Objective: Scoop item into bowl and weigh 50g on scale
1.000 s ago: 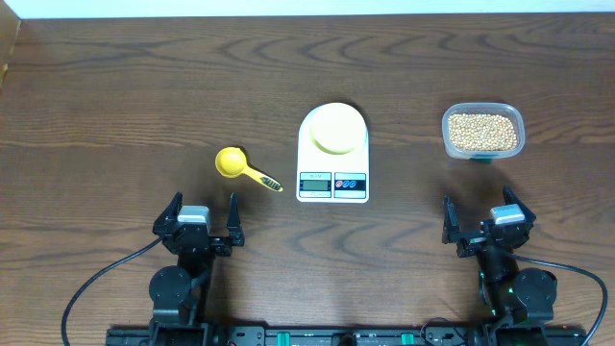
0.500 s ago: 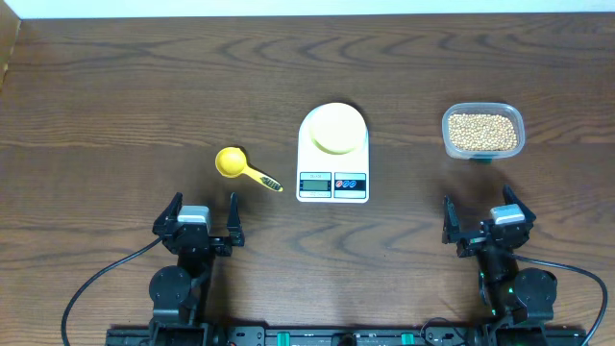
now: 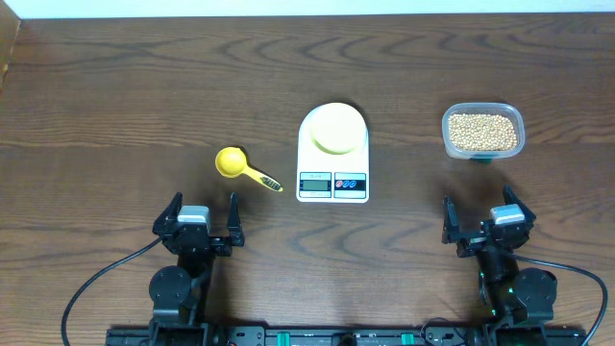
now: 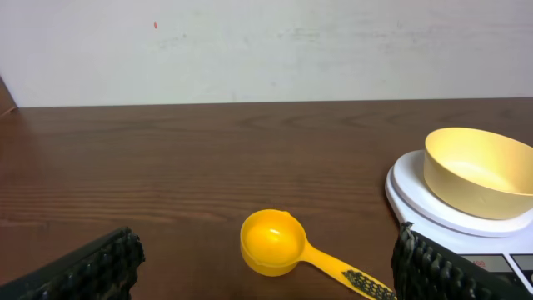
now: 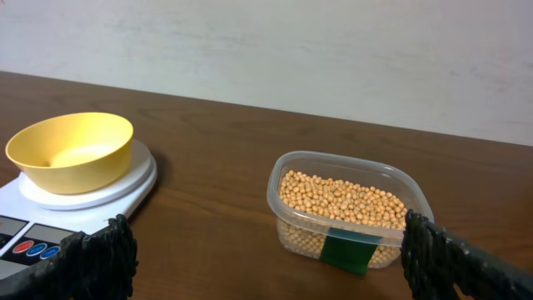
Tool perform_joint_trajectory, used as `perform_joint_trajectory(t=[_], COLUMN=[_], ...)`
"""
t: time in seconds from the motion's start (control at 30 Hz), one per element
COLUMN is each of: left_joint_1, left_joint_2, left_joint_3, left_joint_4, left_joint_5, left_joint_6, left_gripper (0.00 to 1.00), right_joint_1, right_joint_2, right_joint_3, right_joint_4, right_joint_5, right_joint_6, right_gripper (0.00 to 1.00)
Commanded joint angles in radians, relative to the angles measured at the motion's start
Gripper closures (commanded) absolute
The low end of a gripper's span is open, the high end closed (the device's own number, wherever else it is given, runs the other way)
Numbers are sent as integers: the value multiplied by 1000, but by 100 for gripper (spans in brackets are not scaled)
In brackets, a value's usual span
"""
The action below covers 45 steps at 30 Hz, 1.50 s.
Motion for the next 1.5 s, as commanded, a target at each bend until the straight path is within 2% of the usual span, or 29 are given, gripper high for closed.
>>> perform_joint_trajectory(t=[0.0, 0.53, 0.7, 1.47], left_joint_1=[5, 4, 4, 4], left_joint_2=[-4, -4, -4, -4], left_joint_3=[-28, -28, -28, -28], left_joint_4=[-16, -14, -14, -15], left_joint_5=[9, 10, 10, 10], left_joint_6=[14, 11, -40, -39], left_gripper=[2, 2, 2, 2], right_joint_1=[5, 5, 5, 5], right_joint_2=[-6, -6, -6, -6], right_joint_3=[-2, -2, -2, -2], right_joint_4=[-5, -5, -5, -5], right_joint_5=[4, 4, 4, 4], right_joint_6=[12, 12, 12, 12], right_gripper=[1, 1, 1, 1])
